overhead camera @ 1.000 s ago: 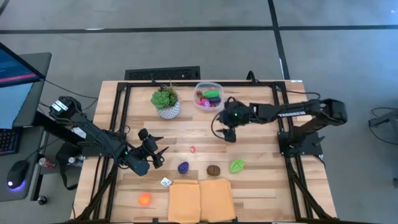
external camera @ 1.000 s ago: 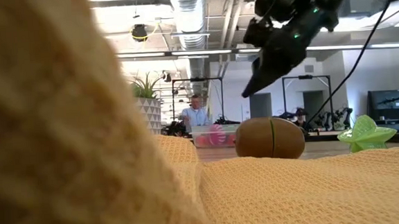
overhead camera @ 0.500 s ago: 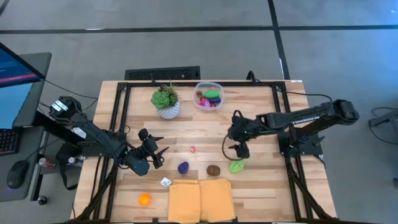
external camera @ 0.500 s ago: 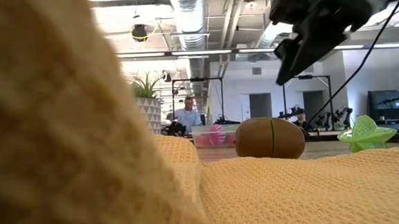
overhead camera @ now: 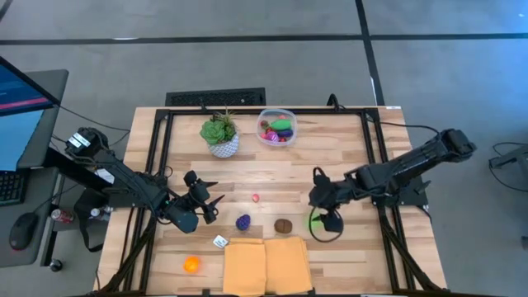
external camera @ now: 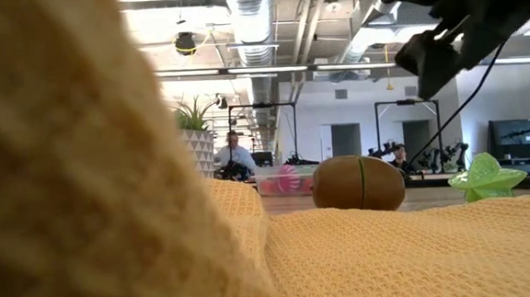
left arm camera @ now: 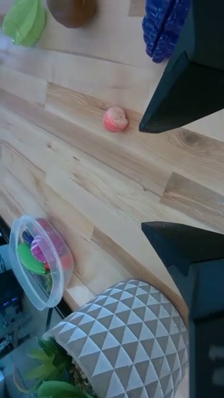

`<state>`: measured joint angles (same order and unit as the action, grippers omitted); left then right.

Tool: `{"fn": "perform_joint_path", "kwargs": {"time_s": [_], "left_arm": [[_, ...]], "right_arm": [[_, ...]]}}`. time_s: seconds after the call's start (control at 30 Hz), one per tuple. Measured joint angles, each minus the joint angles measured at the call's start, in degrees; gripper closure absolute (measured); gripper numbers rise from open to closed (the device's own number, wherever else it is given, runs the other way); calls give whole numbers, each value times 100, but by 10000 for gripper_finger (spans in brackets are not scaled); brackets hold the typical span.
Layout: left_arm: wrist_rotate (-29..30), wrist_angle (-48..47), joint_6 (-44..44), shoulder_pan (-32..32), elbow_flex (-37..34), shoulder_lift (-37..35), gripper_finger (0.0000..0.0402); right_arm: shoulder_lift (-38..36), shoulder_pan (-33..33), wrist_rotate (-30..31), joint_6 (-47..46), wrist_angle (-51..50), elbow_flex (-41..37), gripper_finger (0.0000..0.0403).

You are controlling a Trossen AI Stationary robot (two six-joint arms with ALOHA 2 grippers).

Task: Pick and placing Produce into tupperware
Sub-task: Put the starfruit into the transparent bin

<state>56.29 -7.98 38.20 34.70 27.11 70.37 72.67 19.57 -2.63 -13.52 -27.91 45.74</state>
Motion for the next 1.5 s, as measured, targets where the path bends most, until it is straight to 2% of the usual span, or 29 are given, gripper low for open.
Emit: {"fn": "perform_joint_path", "kwargs": {"time_s": [0.23, 0.53, 1.33, 1.5], "left_arm": [[0, 55, -5, 0, 0, 0, 164], [0, 174, -109, -2, 0, 0, 164], [0, 192, -175, -2, 0, 0, 164], [0, 192, -177, -2, 0, 0, 164]], "right_arm": [[494, 374, 13, -5, -51, -2, 106], [1100, 295, 14, -149, -356, -2, 106], [1202, 240, -33, -143, -422, -2, 106], [1202, 240, -46, 172, -356, -2, 106]]}}
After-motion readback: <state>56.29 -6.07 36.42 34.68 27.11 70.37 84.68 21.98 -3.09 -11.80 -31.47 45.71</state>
